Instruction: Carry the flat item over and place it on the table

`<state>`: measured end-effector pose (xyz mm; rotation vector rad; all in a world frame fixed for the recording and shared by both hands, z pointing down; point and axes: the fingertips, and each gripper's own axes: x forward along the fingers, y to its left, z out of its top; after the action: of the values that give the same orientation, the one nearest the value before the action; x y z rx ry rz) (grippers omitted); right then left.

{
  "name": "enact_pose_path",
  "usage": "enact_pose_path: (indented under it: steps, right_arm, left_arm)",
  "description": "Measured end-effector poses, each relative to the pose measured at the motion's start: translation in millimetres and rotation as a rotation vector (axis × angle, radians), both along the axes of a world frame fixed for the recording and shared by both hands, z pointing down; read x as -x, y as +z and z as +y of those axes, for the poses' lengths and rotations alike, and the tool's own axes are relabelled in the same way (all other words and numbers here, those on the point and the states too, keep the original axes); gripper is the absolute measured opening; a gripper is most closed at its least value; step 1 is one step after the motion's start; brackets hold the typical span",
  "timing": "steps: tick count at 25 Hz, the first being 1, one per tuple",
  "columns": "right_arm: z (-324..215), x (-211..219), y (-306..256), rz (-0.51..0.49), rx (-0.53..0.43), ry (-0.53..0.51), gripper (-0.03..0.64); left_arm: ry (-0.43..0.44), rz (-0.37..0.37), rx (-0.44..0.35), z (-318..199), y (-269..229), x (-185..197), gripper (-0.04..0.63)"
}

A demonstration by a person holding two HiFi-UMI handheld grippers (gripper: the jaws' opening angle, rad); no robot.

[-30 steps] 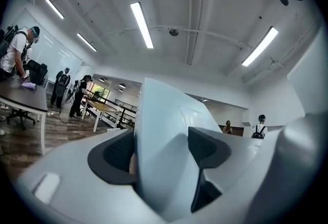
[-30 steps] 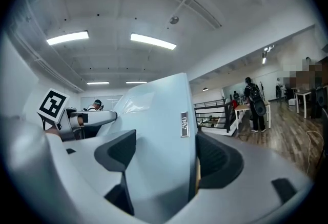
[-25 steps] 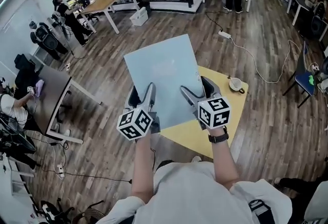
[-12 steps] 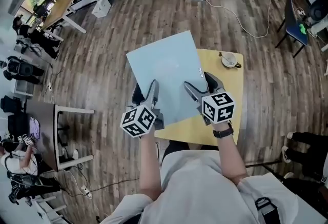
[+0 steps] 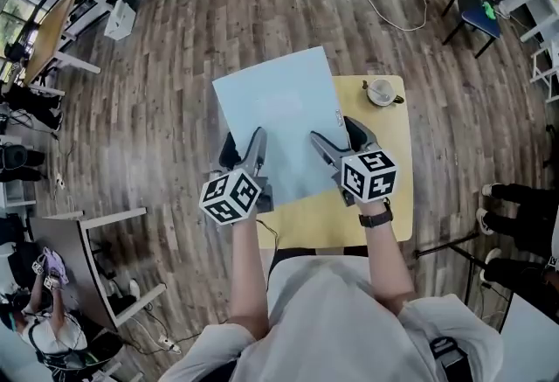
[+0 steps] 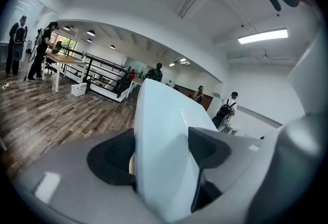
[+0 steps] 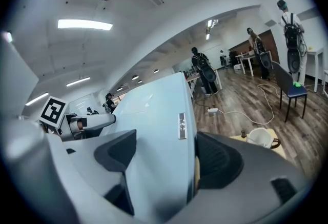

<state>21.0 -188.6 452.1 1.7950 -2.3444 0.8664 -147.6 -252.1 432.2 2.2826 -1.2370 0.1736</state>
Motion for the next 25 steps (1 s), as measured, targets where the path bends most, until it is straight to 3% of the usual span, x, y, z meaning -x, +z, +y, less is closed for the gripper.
enact_pose_path:
  steps: [12,25]
  right_arm:
    - [5,-7,102,-0.030,0.193,0.115,0.330]
    - [18,-5,180,-0.036,0.314,0.155,0.330]
  left_arm:
    - [0.109,-0.019,0.207,-17,113,-14,0.337]
    - [0.178,-0.054,0.327,-17,201,-21,0.337]
